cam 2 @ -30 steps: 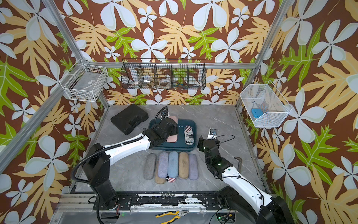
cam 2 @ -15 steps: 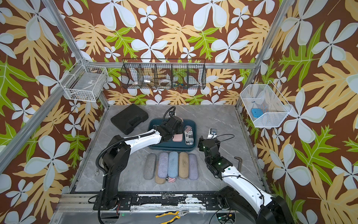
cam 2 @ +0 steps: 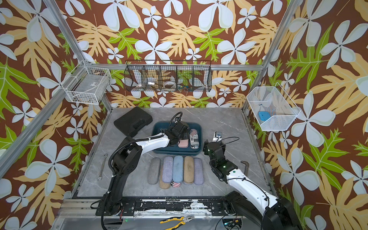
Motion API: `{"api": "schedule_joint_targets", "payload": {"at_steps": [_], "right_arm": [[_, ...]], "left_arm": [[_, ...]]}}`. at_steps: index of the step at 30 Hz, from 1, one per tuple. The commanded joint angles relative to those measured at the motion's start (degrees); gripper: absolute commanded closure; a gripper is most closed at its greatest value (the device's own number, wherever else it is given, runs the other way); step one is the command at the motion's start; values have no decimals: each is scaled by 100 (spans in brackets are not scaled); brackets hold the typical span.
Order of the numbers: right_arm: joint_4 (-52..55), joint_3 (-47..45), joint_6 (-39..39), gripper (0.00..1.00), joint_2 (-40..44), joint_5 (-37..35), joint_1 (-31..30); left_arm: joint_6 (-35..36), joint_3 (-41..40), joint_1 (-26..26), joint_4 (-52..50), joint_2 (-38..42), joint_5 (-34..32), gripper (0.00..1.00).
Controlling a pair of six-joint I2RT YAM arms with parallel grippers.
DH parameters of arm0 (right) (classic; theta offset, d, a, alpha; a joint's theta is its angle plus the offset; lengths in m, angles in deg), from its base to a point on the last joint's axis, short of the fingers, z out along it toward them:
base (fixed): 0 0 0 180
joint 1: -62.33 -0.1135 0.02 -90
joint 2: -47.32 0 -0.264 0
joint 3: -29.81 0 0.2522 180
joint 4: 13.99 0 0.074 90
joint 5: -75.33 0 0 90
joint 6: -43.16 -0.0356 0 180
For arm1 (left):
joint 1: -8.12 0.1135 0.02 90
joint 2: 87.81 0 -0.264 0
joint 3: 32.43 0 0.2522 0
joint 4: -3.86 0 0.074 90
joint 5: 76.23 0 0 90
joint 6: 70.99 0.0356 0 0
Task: Put the glasses cases into the storage boxes
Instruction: Place the glasses case in the storage box.
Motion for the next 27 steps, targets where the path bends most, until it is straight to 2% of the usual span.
{"api": "schedule_joint_targets", "payload": {"at_steps": [1, 16, 27], "right_arm": [[-65, 14, -16, 23, -5, -122, 4], [-60, 8, -51, 23, -31, -119, 22], [-47, 13, -95, 23, -22, -102, 21]], "left_arm": [[-132, 90, 35, 222, -82, 119, 35], [-197, 693, 61, -168, -587, 229, 31], [-154, 630, 61, -205, -500, 174, 24]]}}
